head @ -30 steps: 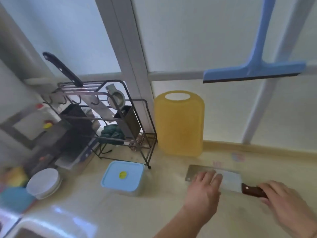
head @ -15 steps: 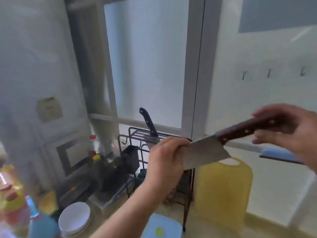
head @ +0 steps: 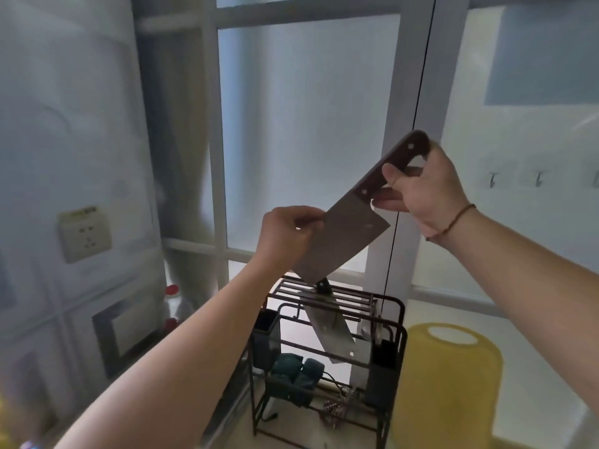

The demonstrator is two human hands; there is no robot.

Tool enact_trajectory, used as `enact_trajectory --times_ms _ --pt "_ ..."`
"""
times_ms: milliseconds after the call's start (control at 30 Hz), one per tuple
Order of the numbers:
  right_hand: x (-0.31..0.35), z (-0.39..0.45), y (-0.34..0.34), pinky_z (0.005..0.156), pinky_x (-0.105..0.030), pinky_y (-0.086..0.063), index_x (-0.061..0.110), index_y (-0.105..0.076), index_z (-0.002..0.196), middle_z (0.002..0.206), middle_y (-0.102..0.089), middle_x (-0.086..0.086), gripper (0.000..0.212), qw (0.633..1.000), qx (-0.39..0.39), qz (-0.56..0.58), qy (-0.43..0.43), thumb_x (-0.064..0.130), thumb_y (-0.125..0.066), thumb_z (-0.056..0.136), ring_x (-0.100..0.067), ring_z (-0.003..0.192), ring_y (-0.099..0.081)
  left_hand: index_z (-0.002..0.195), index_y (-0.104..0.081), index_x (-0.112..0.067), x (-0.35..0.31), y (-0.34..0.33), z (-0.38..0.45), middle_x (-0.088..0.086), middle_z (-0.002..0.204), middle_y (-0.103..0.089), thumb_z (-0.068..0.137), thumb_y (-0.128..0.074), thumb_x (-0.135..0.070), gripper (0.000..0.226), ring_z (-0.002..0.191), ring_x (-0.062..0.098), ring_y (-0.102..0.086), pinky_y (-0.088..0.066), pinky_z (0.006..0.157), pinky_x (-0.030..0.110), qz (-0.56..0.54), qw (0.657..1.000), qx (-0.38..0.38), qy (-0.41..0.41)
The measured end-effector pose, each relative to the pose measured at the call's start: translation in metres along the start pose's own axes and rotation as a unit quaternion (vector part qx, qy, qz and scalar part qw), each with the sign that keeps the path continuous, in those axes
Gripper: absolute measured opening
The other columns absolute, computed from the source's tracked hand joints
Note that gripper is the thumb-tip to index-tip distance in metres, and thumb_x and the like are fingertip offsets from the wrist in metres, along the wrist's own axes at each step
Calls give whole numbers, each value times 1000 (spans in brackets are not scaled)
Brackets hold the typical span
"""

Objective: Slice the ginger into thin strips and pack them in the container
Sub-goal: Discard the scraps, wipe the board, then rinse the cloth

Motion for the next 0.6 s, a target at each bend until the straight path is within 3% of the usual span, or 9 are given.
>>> enact_trajectory --times_ms 200,400,600 --pt "-16 3 -4 65 -42 -62 14 -38 132 93 -65 -15 47 1000 -6 -11 -17 0 -60 93 -30 69 -73 84 -77 -33 21 -8 2 -21 78 -72 85 -70 -7 27 74 -11 -63 -42 72 5 -4 1000 26 9" --pt "-39 0 -6 68 -44 -61 16 -37 134 96 -65 -18 50 999 -4 -25 -47 0 -60 92 -30 72 -73 81 -73 -35 37 -14 -6 -20 77 -71 83 -74 -9 26 78 -2 -67 -50 80 16 21 998 47 18" --pt "-78 -14 -22 70 -42 -61 19 -39 132 100 -68 -20 49 995 21 -46 -88 2 -62 92 -30 77 -73 99 -77 -24 47 -17 -29 -14 85 -71 90 -69 -21 13 79 2 -62 -53 82 26 144 987 65 -33"
Point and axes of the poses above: each hand's wrist, its own z-axis towards the middle knuckle, its own y-axis out of the back of the hand, x = y × z, the point moved 5 cm from there along z, towards the middle knuckle
